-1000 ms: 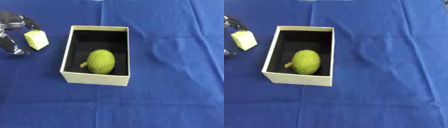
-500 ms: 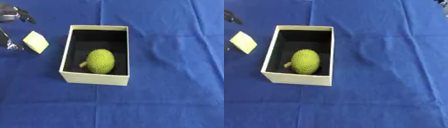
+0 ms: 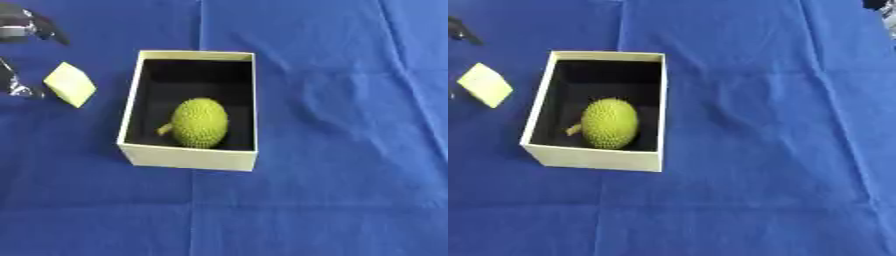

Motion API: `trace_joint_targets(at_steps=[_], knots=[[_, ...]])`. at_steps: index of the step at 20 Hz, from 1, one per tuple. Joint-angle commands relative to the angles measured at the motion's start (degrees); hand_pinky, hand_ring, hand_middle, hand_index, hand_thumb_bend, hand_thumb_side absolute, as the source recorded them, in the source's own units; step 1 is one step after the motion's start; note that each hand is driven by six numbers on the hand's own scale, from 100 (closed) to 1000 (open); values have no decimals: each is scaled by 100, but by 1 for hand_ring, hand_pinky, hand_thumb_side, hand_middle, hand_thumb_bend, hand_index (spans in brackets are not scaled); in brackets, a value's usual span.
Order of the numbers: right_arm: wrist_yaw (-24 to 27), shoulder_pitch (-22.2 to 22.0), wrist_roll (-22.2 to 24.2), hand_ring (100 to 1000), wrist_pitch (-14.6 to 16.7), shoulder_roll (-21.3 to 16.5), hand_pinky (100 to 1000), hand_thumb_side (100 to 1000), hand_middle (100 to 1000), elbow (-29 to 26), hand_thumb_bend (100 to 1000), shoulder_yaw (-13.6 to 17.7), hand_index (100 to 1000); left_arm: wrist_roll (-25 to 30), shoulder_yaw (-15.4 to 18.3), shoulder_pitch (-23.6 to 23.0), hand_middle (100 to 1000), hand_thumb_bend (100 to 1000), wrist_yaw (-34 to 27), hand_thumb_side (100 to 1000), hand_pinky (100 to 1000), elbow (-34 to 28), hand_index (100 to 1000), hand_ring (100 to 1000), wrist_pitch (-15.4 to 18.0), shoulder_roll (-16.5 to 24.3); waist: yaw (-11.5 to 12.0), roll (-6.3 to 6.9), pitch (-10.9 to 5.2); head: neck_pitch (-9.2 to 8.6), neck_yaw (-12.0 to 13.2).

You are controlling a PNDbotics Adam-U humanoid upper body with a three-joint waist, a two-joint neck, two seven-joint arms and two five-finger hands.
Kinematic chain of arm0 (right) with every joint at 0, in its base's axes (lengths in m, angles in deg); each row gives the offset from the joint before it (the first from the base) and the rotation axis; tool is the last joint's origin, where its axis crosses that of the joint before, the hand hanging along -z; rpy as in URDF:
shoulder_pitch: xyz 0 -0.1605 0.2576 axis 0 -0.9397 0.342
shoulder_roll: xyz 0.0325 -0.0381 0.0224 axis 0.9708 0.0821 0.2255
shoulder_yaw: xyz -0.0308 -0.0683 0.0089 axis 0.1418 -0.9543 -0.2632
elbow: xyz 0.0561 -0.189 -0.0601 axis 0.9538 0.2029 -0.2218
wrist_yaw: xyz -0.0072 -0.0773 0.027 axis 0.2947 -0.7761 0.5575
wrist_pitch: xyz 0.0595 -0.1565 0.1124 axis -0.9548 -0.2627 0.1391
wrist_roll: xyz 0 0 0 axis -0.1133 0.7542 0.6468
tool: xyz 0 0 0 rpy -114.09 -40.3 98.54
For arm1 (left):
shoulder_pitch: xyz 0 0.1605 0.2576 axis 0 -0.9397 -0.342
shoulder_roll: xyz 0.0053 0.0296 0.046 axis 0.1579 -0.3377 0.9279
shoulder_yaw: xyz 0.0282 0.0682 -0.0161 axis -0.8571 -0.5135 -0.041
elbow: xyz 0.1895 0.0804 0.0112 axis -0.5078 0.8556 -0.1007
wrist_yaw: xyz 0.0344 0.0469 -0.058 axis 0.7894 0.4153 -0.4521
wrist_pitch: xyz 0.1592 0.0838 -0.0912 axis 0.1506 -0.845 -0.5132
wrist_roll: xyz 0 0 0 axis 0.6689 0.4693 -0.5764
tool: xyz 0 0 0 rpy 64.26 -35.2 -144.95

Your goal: Pick up objects on the table and place them in the box.

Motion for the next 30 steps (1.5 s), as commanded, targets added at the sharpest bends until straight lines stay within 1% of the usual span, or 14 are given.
trace_joint_targets(at_steps=[1, 5, 12, 15, 18, 22, 23, 24, 25, 26, 27, 30], knots=[[36, 30, -12, 713, -33, -74, 855, 683, 535, -85, 100, 60, 775, 17, -2, 125, 869, 547, -9, 100, 893, 108, 923, 878, 51, 59, -24, -3, -109, -61, 20], [54, 30, -8, 713, -56, -52, 856, 687, 533, -85, 100, 50, 774, -31, -35, 149, 869, 550, 60, 100, 893, 229, 924, 879, 85, -20, -46, -1, -100, -83, 49], [72, 12, 42, 712, -105, -3, 857, 655, 531, -85, 100, 24, 774, -145, -47, 195, 872, 554, 273, 100, 892, 474, 925, 880, 111, -169, -85, 10, -76, -123, 72], [82, -1, 80, 715, -102, 11, 860, 652, 532, -85, 100, 14, 776, -185, -58, 214, 867, 537, 362, 100, 891, 556, 922, 879, 130, -227, -98, 11, -67, -125, 82], [99, -11, 120, 716, -101, 28, 861, 653, 533, -85, 100, 4, 777, -196, -71, 237, 818, 504, 415, 100, 881, 630, 897, 865, 145, -282, -109, 12, -61, -130, 92], [110, -15, 139, 716, -99, 39, 861, 653, 533, -85, 100, 6, 777, -194, -80, 252, 818, 504, 462, 100, 881, 674, 897, 865, 161, -308, -114, 12, -58, -129, 97], [112, -18, 141, 717, -99, 40, 863, 654, 533, -85, 100, 6, 777, -195, -78, 253, 702, 392, 469, 100, 790, 678, 803, 770, 160, -308, -115, 12, -58, -126, 98], [120, -30, 149, 718, -96, 47, 863, 653, 533, -85, 100, 4, 777, -202, -69, 255, 678, 353, 495, 100, 769, 676, 780, 742, 133, -308, -118, 12, -61, -114, 99], [129, -38, 156, 718, -94, 51, 863, 653, 533, -85, 100, 3, 777, -214, -63, 254, 678, 353, 518, 100, 769, 663, 780, 742, 107, -310, -120, 11, -63, -107, 98], [135, -48, 163, 718, -97, 54, 864, 655, 534, -85, 100, 2, 778, -234, -50, 257, 632, 284, 521, 100, 734, 641, 740, 690, 84, -311, -118, 11, -66, -103, 95], [139, -60, 168, 719, -104, 57, 864, 656, 533, -85, 100, 1, 778, -252, -35, 259, 616, 265, 502, 100, 718, 612, 726, 668, 59, -310, -115, 11, -70, -98, 93], [142, -97, 174, 719, -129, 64, 865, 657, 534, -85, 100, 0, 778, -236, -5, 284, 609, 250, 401, 100, 711, 506, 720, 654, -5, -293, -99, 15, -85, -81, 89]])
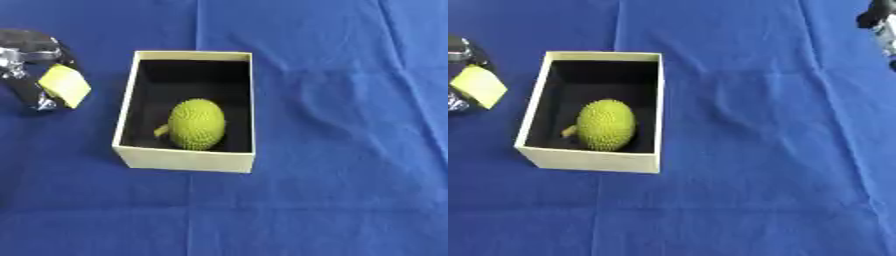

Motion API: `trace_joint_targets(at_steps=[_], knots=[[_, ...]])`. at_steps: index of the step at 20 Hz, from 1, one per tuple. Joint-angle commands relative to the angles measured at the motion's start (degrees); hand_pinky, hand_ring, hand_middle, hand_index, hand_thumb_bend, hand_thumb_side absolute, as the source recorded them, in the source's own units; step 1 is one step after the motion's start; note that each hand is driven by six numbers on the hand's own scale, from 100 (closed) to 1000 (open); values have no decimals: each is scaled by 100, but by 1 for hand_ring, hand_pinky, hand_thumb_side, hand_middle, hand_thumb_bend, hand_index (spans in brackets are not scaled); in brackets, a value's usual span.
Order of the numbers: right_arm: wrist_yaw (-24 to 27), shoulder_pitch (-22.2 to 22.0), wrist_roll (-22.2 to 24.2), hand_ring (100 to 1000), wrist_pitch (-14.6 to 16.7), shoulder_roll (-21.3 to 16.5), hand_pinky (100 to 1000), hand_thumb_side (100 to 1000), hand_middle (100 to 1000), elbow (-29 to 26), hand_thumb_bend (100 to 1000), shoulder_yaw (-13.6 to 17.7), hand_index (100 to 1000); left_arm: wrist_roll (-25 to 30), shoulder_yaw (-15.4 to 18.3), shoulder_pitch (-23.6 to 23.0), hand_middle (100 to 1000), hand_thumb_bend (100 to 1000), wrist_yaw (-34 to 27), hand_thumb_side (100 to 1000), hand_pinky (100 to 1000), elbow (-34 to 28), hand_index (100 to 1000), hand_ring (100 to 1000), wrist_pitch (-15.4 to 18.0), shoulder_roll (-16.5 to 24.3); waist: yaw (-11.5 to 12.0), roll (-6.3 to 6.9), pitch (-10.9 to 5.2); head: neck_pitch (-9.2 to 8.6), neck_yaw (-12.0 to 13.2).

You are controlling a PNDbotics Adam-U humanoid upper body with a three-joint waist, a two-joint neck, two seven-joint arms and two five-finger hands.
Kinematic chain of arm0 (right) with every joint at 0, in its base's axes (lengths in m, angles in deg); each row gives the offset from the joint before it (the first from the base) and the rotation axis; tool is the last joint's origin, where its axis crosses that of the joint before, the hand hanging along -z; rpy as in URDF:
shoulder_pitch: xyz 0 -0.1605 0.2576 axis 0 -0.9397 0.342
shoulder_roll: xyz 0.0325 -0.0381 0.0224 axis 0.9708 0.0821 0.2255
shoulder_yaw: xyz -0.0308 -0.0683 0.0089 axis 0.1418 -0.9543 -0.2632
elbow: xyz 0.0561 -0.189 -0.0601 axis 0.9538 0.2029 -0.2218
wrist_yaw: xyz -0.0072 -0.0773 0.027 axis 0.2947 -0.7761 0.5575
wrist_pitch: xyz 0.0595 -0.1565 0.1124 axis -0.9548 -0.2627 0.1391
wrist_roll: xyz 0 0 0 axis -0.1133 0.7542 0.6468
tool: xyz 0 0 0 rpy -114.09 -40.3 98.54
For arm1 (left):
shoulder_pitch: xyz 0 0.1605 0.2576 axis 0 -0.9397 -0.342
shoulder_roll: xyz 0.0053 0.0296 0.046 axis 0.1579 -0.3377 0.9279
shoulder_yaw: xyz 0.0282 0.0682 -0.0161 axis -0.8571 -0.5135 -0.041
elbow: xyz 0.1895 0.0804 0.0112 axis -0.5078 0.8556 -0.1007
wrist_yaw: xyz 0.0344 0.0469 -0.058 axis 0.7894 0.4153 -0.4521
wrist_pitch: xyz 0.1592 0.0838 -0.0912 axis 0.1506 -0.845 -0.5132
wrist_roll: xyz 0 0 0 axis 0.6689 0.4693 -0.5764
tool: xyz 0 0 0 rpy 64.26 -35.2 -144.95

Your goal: Pick up objects on the table and place them in the box.

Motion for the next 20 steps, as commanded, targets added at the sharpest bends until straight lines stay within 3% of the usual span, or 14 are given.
trace_joint_targets(at_steps=[1, 7, 10, 15, 20], knots=[[32, -3, 14, 719, -15, -108, 865, 658, 534, -85, 100, 45, 778, 19, 96, 144, 607, 249, -100, 100, 710, -207, 717, 652, -78, 151, 13, -2, -147, -22, 10], [48, -50, 21, 720, -34, -117, 867, 655, 534, -85, 100, 51, 779, 92, 172, 248, 585, 208, -305, 100, 679, -567, 694, 620, -159, 187, 56, 8, -196, 34, -11], [50, -53, 24, 721, -15, -130, 867, 648, 534, -85, 100, 66, 780, 9, 161, 301, 574, 129, -539, 100, 674, -907, 688, 597, -119, 142, 74, 4, -214, 64, -41], [59, -29, 33, 722, 17, -137, 867, 642, 534, -85, 100, 73, 780, -181, -96, 410, 554, 100, -986, 100, 674, -1595, 677, 562, -4, -109, 92, -11, -260, 96, -104], [83, 15, 65, 722, 10, -121, 866, 636, 534, -85, 100, 52, 780, -130, -429, 566, 541, 100, -1450, 100, 675, -2098, 668, 551, -101, -538, 96, -20, -331, 106, -106]])
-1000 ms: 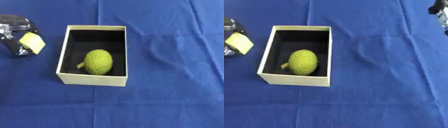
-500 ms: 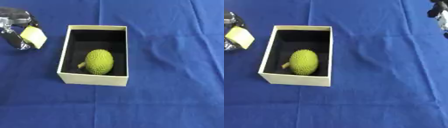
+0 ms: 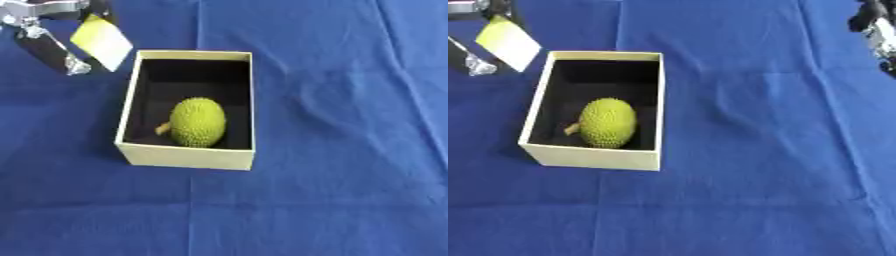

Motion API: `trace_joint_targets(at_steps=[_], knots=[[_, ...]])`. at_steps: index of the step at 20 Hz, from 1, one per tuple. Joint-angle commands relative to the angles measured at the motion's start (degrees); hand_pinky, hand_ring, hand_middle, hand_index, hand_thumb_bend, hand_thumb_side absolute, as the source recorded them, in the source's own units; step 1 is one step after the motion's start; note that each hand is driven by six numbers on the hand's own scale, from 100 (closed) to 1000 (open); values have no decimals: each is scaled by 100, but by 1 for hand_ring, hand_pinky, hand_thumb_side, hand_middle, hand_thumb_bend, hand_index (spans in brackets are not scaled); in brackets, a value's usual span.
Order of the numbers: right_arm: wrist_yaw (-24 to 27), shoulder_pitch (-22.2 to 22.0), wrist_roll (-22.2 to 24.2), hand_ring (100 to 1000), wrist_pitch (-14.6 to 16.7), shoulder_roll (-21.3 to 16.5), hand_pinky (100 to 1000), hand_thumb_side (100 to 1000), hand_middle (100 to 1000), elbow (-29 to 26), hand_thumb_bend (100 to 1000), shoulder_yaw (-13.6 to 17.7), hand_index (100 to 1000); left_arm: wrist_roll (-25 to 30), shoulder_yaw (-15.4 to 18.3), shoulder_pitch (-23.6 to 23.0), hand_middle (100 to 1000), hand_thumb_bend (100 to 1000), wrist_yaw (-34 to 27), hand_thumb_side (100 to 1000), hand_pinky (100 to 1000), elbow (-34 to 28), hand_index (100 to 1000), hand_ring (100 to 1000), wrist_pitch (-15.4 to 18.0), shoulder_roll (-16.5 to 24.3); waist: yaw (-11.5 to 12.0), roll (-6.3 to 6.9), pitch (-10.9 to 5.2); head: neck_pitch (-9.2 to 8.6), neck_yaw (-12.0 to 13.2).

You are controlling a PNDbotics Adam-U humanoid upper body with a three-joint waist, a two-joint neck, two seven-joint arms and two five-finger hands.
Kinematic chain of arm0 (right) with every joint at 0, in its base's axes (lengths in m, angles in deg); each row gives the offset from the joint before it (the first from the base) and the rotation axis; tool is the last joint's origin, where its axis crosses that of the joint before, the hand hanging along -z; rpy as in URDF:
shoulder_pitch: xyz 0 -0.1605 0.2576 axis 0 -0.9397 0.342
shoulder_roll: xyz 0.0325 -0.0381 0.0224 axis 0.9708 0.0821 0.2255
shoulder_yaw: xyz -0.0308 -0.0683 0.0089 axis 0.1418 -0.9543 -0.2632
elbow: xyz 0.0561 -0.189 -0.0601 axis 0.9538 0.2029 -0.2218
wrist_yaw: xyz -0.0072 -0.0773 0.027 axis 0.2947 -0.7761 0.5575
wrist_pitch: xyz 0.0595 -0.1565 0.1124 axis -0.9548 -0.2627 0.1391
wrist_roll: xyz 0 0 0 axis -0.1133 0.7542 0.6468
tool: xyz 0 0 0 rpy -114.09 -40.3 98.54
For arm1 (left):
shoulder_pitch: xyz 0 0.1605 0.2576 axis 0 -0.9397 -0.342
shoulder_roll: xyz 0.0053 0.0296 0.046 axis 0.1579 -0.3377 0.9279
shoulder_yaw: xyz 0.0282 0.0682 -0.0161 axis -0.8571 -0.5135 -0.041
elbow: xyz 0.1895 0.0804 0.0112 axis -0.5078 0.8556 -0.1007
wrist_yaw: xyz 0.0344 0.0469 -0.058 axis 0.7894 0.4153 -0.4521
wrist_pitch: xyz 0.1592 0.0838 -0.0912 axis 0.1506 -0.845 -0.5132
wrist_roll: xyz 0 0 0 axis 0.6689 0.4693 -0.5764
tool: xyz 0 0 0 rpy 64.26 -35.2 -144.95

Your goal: Pick up objects on the table and place them in the box.

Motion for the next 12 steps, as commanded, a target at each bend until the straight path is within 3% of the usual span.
trace_joint_targets(at_steps=[1, 8, 12], knots=[[51, 69, 39, 722, 10, -121, 866, 636, 535, -85, 100, 47, 780, 60, -164, 207, 541, 100, -313, 100, 675, -318, 668, 550, -86, -163, -4, -20, -194, 7, 7], [74, 100, 59, 722, -8, -94, 866, 633, 533, -85, 100, 50, 778, 411, -618, 373, 542, 100, -963, 100, 677, -483, 669, 552, -264, -449, -40, 8, -243, 45, 16], [100, 123, 76, 722, -26, -71, 866, 633, 533, -85, 100, 39, 777, 604, -756, 414, 550, 100, -885, 100, 672, -365, 675, 559, -356, -546, -69, 36, -251, 44, 28]])
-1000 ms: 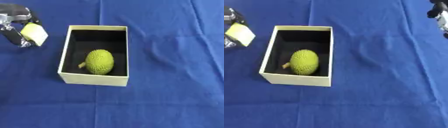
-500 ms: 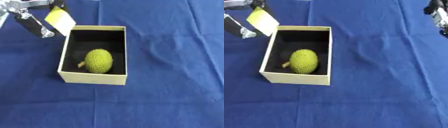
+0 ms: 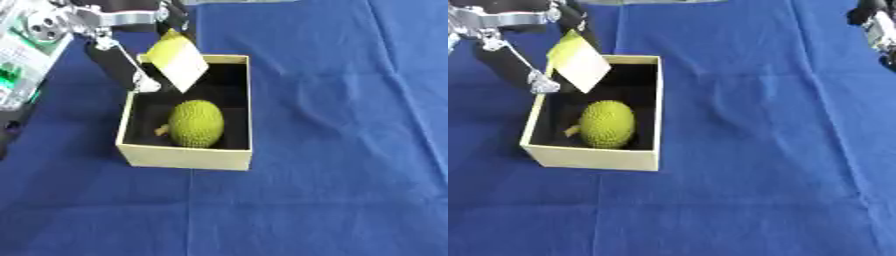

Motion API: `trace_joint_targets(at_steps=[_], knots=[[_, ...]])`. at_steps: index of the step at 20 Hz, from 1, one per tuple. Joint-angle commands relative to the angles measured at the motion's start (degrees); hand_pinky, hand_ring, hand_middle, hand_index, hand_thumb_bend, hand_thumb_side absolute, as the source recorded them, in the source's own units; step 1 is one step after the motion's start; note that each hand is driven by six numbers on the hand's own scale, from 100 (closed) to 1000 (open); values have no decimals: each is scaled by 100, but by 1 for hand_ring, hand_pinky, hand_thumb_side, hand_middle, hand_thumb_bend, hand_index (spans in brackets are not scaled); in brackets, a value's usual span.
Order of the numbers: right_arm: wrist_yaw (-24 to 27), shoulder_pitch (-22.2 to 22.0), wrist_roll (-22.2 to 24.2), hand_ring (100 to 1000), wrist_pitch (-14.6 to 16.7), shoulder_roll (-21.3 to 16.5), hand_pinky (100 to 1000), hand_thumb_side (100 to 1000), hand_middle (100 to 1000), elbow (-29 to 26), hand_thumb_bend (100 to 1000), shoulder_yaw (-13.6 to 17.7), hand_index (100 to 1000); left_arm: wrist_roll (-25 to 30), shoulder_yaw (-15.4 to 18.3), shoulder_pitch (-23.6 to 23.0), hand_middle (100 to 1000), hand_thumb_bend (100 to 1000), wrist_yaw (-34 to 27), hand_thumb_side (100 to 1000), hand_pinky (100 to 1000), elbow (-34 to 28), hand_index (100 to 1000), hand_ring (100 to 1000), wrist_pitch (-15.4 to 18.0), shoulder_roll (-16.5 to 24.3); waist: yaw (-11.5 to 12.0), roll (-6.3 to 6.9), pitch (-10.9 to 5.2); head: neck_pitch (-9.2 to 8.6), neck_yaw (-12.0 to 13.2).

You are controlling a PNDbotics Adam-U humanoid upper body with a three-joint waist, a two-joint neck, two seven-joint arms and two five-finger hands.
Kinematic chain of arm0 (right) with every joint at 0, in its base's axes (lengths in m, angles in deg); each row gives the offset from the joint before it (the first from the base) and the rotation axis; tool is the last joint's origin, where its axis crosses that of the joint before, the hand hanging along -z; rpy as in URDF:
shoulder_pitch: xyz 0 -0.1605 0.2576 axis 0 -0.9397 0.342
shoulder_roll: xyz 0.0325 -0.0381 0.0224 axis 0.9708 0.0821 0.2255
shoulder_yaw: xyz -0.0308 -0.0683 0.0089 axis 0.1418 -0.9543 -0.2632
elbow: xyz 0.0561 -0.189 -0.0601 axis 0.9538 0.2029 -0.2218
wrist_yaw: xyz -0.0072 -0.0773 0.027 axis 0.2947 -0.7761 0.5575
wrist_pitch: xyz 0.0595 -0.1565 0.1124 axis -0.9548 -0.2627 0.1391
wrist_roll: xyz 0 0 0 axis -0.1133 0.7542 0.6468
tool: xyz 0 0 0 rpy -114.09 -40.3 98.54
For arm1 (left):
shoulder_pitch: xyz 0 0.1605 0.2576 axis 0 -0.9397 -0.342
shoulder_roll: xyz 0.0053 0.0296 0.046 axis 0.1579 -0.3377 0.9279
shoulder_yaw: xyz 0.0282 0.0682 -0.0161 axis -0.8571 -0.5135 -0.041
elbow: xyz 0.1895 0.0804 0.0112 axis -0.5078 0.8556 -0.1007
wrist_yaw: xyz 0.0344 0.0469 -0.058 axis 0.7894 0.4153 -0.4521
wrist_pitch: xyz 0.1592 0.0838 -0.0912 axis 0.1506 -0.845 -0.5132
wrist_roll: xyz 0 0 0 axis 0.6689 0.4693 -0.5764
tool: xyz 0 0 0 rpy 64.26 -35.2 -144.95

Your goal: Pick up objects on the table and place them in the box.

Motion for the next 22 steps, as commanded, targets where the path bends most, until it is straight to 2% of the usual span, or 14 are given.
trace_joint_targets(at_steps=[1, 4, 6, 7, 9, 10, 11, 12, 13, 14, 15, 19, 22], knots=[[65, 69, 19, 722, -6, -85, 866, 633, 532, -85, 100, 41, 777, 137, -69, 140, 553, 100, 108, 100, 672, 81, 676, 561, -40, -6, -23, -8, -175, 34, 26], [71, 59, 17, 722, -8, -70, 866, 636, 531, -85, 100, 51, 776, 201, -146, 112, 562, 100, 342, 100, 676, 279, 685, 570, 9, -65, -48, 8, -170, 41, 25], [76, 48, 12, 722, -18, -57, 865, 637, 531, -85, 100, 56, 776, 264, -183, 98, 589, 142, 483, 100, 699, 415, 715, 596, 66, -108, -58, 19, -166, 43, 26], [79, 46, 10, 722, -22, -51, 865, 637, 531, -85, 100, 58, 776, 301, -190, 92, 616, 154, 532, 100, 719, 473, 745, 623, 96, -131, -60, 22, -165, 46, 27], [84, 43, 8, 722, -24, -45, 865, 637, 530, -85, 100, 61, 776, 388, -198, 81, 732, 185, 585, 127, 806, 549, 855, 756, 140, -156, -62, 24, -164, 49, 20], [86, 41, 9, 722, -24, -44, 865, 637, 530, -85, 100, 60, 776, 409, -190, 78, 756, 202, 596, 177, 834, 572, 877, 787, 154, -164, -62, 23, -164, 51, 18], [87, 38, 11, 722, -24, -42, 865, 637, 530, -85, 100, 61, 775, 414, -170, 74, 804, 248, 594, 293, 893, 586, 915, 849, 166, -173, -62, 21, -165, 50, 18], [89, 36, 13, 722, -25, -37, 865, 638, 530, -85, 100, 61, 775, 401, -149, 69, 821, 290, 593, 357, 919, 591, 924, 873, 179, -177, -62, 19, -166, 50, 16], [91, 32, 15, 722, -27, -33, 865, 638, 530, -85, 100, 61, 775, 386, -134, 66, 835, 362, 609, 470, 942, 591, 937, 896, 199, -176, -62, 16, -166, 48, 15], [91, 27, 16, 722, -30, -29, 865, 639, 530, -85, 100, 61, 775, 372, -122, 63, 838, 379, 636, 486, 946, 590, 940, 902, 224, -175, -60, 14, -167, 48, 15], [92, 22, 17, 722, -33, -26, 865, 639, 529, -85, 100, 61, 775, 357, -111, 60, 845, 434, 672, 534, 958, 590, 947, 914, 253, -174, -58, 11, -168, 48, 16], [92, -2, 21, 722, -54, -13, 866, 642, 529, -85, 100, 62, 775, 238, -28, 37, 853, 479, 813, 549, 965, 561, 952, 928, 391, -180, -53, 0, -172, 49, 11], [93, -22, 24, 722, -81, -3, 866, 645, 528, -85, 100, 61, 775, 149, 72, 27, 845, 453, 836, 517, 957, 470, 946, 922, 457, -175, -46, -4, -176, 47, 8]])
